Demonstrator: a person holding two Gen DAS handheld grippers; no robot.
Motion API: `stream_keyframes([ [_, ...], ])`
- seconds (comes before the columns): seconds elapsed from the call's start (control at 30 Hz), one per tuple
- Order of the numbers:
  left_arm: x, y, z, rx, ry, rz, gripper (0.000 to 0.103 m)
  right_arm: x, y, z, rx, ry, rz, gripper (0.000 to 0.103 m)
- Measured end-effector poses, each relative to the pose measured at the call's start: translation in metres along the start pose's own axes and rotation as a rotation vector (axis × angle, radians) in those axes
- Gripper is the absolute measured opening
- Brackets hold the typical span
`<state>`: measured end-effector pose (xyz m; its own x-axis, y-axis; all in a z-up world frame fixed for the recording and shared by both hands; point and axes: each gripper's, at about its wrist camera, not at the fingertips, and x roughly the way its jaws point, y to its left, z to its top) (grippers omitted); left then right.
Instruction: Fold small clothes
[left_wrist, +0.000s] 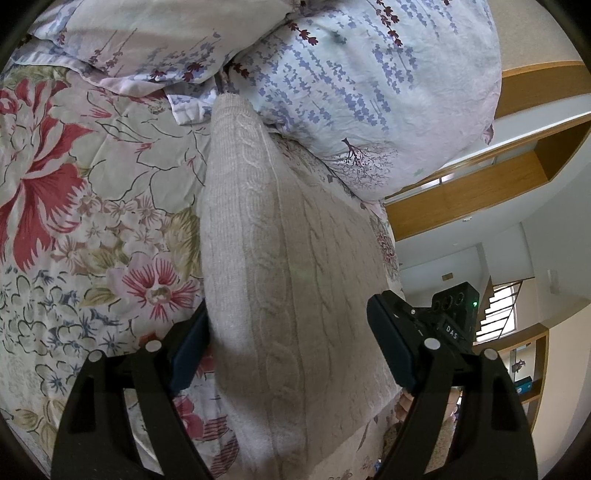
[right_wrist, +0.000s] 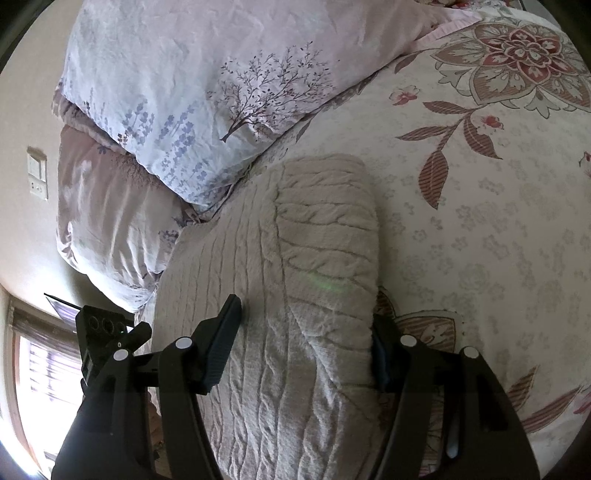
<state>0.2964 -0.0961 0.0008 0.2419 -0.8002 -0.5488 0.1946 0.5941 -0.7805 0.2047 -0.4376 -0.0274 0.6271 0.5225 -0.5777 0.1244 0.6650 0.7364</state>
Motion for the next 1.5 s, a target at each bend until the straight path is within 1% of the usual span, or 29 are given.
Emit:
stream_keyframes([
  [0.6, 0.000, 0.000, -0.001, 0.000, -0.009, 0.001, 0.081, 0.001, 0.000, -0.001, -0.009, 0.002, -0.004, 0.063],
  [0.67, 0.000, 0.000, 0.000, 0.000, -0.009, 0.001, 0.081, 0.001, 0.001, -0.001, -0.013, 0.003, -0.006, 0.061],
  [0.7, 0.000, 0.000, -0.001, 0.001, -0.009, 0.001, 0.081, 0.002, 0.001, -0.001, -0.018, 0.006, -0.010, 0.057],
  [0.73, 0.000, 0.000, -0.001, 0.001, -0.010, 0.001, 0.081, 0.003, 0.001, -0.002, -0.019, 0.012, -0.008, 0.050],
  [0.77, 0.000, 0.000, -0.001, 0.001, -0.010, 0.002, 0.080, 0.005, 0.000, -0.002, -0.014, 0.021, 0.002, 0.048],
  [0.83, 0.000, 0.003, -0.001, -0.008, -0.011, 0.007, 0.072, 0.005, 0.000, -0.003, -0.013, 0.021, 0.030, 0.035],
  [0.87, 0.000, 0.006, -0.001, -0.019, -0.012, 0.008, 0.064, 0.005, 0.001, -0.004, -0.018, 0.022, 0.044, 0.033],
  [0.93, -0.002, 0.011, -0.002, -0.037, -0.018, -0.009, 0.056, 0.004, 0.003, -0.005, -0.022, 0.017, 0.053, 0.031],
  [1.0, -0.004, 0.014, -0.002, -0.054, -0.026, -0.029, 0.046, 0.002, 0.005, -0.005, -0.020, 0.012, 0.063, 0.030],
  [1.1, -0.011, 0.014, -0.002, -0.041, -0.035, -0.053, 0.038, -0.003, 0.012, -0.008, -0.022, -0.011, 0.096, 0.029],
  [1.2, -0.024, 0.011, -0.001, -0.017, -0.035, -0.082, 0.036, -0.007, 0.029, -0.011, -0.051, -0.033, 0.117, 0.028],
  [1.23, -0.033, 0.009, -0.002, -0.003, -0.043, -0.080, 0.036, -0.006, 0.035, -0.012, -0.062, -0.035, 0.121, 0.028],
  [1.33, -0.059, 0.013, -0.001, 0.020, -0.072, -0.058, 0.036, 0.008, 0.062, -0.019, -0.118, -0.021, 0.105, 0.027],
  [1.5, -0.110, 0.039, -0.002, 0.004, -0.138, 0.007, 0.036, 0.045, 0.102, -0.033, -0.201, 0.010, 0.106, 0.027],
])
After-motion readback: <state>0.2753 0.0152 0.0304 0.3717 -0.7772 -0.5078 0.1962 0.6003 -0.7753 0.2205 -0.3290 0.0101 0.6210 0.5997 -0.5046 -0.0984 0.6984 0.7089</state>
